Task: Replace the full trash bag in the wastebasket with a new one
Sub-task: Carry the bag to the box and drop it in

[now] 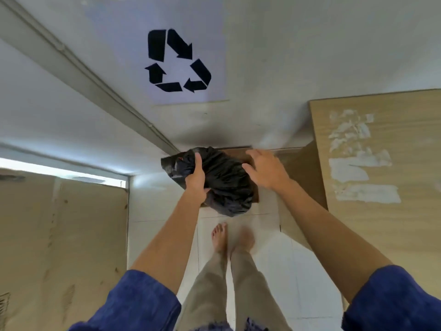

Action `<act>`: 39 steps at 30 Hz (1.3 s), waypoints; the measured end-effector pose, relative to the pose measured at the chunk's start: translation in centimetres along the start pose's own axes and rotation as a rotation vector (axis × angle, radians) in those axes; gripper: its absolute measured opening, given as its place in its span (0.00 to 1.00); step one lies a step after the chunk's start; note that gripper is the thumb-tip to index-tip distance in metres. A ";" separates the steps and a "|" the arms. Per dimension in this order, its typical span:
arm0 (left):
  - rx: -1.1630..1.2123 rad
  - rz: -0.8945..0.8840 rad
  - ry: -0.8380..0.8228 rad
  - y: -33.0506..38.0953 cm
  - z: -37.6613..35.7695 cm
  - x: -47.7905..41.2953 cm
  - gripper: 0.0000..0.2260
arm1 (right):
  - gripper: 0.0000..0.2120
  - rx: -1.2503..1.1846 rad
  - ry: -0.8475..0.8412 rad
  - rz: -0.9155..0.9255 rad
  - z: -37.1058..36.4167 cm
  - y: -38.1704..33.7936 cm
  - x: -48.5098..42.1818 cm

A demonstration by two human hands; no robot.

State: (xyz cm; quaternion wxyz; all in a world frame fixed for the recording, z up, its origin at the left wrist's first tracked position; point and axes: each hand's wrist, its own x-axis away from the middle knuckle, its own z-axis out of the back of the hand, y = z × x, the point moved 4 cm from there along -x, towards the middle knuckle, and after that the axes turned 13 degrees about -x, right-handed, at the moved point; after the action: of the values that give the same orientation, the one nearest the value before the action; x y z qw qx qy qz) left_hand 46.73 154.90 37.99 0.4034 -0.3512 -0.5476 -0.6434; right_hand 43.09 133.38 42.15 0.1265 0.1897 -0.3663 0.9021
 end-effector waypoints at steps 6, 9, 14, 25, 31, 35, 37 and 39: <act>-0.093 0.048 -0.044 -2.1 -1.3 -9.2 0.33 | 0.28 -0.025 -0.049 -0.034 -7.1 4.0 -5.1; -0.405 0.015 0.072 -3.7 -0.4 -13.6 0.30 | 0.28 -0.048 -0.086 -0.063 -11.0 6.1 -6.4; -1.279 -0.351 0.238 -4.9 -1.3 -17.3 0.21 | 0.28 -0.009 -0.087 -0.058 -16.1 9.0 -8.6; -1.604 -0.932 0.094 -10.2 -3.9 -25.6 0.35 | 0.34 0.107 0.009 -0.095 -24.0 16.7 -12.4; -1.642 -0.837 0.040 -12.0 -4.4 -27.5 0.32 | 0.38 0.103 -0.450 -0.164 -28.3 19.3 -12.9; -1.636 -0.808 0.052 -11.7 -3.3 -26.5 0.31 | 0.36 0.047 -0.345 -0.178 -28.3 18.4 -11.6; -1.677 -0.839 0.042 -10.9 -2.9 -25.0 0.30 | 0.34 0.067 -0.238 -0.144 -27.0 17.5 -10.6; -1.729 -0.902 0.016 -9.7 -3.2 -22.7 0.29 | 0.34 0.071 -0.172 -0.138 -24.8 16.5 -9.2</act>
State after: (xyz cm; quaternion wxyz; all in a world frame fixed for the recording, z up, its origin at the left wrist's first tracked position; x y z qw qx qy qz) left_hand 47.63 155.55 13.07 -0.2737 -0.2791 0.0333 -0.9198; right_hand 39.13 138.61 11.70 0.1498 0.2954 -0.3298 0.8840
